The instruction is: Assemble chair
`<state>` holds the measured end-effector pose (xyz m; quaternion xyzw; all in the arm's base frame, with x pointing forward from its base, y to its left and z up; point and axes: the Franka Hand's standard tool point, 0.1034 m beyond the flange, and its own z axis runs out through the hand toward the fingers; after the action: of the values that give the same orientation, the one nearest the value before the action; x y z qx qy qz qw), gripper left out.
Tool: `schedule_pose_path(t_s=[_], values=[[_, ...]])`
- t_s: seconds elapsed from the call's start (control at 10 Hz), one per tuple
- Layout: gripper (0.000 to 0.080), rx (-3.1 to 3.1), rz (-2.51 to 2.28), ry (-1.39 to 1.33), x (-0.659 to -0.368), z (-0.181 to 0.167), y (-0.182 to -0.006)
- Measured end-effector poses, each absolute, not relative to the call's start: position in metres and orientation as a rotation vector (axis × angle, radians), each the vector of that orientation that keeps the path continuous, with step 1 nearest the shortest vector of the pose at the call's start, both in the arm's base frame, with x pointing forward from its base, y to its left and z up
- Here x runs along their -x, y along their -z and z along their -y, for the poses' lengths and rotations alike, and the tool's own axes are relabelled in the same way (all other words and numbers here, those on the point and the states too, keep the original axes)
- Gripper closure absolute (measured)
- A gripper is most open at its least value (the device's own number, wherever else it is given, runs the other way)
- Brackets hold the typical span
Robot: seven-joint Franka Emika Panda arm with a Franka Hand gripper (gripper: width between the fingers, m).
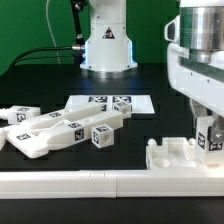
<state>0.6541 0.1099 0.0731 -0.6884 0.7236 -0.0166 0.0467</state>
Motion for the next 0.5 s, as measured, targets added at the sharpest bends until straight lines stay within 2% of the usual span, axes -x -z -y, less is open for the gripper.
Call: schedule_pose_path(t_s=[0.2,0.4,0.5], values=[[0.0515,1.883,-2.372,0.019,-0.6533,-0.1098,-0.0718],[0.0515,2.018,-2.272,0.033,-0.6525,-0.1094,-0.0713],[0.042,2.192,-2.126,0.042,-0.6504,-0.1114,-0.0704]])
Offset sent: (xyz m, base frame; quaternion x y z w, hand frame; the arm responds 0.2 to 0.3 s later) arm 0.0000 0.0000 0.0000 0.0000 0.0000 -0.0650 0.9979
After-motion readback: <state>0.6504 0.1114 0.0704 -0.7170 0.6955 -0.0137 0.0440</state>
